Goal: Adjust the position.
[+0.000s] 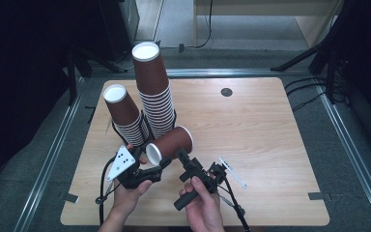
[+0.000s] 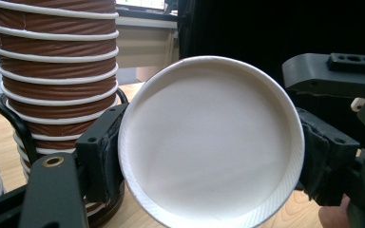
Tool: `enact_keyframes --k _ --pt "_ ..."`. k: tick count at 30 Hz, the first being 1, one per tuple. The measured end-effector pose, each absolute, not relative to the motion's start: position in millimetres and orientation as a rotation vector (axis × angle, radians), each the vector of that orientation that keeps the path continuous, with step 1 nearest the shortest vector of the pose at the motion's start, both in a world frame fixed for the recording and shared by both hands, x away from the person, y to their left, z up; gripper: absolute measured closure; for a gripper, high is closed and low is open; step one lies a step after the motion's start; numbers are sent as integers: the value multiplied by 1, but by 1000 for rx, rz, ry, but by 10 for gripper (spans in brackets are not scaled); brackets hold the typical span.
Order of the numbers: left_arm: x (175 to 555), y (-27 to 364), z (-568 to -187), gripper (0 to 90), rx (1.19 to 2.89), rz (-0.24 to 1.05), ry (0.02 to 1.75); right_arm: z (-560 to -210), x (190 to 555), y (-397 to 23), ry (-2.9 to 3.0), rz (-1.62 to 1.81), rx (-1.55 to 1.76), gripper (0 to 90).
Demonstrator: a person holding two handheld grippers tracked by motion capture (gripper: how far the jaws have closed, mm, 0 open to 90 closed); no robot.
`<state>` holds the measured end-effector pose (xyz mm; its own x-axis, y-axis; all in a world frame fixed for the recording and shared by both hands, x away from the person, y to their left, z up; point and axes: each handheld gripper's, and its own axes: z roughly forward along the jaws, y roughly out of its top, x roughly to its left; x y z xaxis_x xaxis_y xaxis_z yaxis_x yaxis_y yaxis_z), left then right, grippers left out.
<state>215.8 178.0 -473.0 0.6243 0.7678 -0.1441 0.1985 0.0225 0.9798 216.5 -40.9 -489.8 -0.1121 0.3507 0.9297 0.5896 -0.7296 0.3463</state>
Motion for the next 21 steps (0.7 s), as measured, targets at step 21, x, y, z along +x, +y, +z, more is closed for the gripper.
enact_keyframes --k 21 --pt "214 174 -474 229 1526 534 823 -495 231 -36 -758 -1775 -1970 0"
